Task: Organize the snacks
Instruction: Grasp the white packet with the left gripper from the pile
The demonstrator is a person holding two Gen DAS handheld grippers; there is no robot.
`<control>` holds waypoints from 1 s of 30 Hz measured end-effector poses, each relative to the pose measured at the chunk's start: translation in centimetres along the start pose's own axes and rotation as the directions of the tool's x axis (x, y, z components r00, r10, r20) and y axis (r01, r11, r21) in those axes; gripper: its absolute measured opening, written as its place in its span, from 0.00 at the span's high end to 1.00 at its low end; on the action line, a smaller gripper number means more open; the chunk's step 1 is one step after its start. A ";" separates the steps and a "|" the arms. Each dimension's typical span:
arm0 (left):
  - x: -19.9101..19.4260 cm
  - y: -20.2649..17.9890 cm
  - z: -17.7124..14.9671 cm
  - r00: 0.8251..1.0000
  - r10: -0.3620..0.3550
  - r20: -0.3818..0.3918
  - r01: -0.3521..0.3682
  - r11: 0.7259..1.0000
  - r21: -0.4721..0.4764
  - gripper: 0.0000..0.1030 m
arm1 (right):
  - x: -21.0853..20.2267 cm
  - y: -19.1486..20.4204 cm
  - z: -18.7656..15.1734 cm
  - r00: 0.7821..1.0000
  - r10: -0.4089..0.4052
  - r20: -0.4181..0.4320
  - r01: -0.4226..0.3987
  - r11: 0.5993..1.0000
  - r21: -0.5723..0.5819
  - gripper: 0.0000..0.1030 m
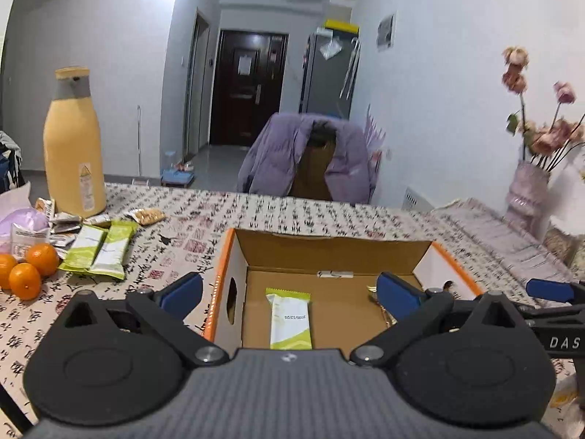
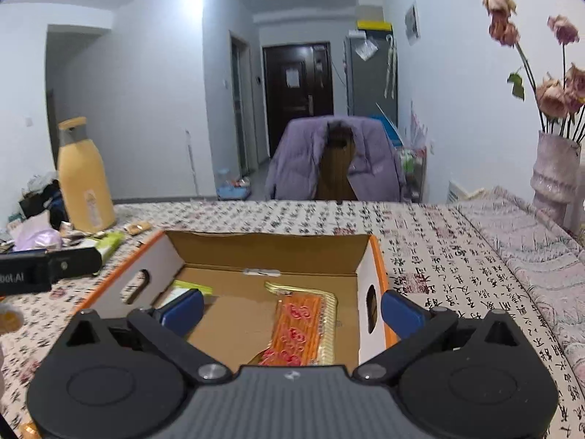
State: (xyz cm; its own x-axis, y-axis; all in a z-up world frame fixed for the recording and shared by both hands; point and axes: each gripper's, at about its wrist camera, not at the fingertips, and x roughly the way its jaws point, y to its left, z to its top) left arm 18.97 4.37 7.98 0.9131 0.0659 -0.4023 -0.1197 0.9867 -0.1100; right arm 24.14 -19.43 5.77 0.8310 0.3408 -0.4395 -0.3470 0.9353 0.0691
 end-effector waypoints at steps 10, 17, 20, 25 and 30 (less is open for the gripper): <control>-6.2 0.5 -3.1 0.997 -0.017 0.073 0.016 1.000 0.016 0.00 | -6.9 2.4 -3.5 0.994 0.049 0.101 -0.044 0.998 -0.050 0.00; -8.7 1.1 -6.4 0.998 0.004 0.055 -0.007 0.998 0.054 0.00 | -9.8 3.6 -6.8 0.990 0.075 0.117 -0.069 0.996 -0.058 0.00; -9.4 1.1 -8.0 0.999 0.020 0.028 -0.022 0.996 0.081 0.00 | -10.6 3.9 -8.4 0.991 0.076 0.110 -0.069 0.996 -0.060 0.00; -9.6 2.0 -10.8 0.997 0.019 -0.072 -0.014 0.998 0.064 0.00 | -11.6 4.0 -11.0 0.993 0.068 0.094 -0.063 0.996 -0.055 0.00; -9.7 2.6 -13.2 0.986 0.021 -0.163 -0.011 0.998 0.062 0.00 | -12.2 4.0 -13.3 0.996 0.047 0.079 -0.043 0.998 -0.048 0.00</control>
State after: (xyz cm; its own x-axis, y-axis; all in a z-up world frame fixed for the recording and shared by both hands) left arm 4.66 4.31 -0.38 0.8347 0.0617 -0.5473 -0.1053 0.9933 -0.0487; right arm 6.77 -21.09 -0.52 0.8456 0.3905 -0.3641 -0.4028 0.9142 0.0450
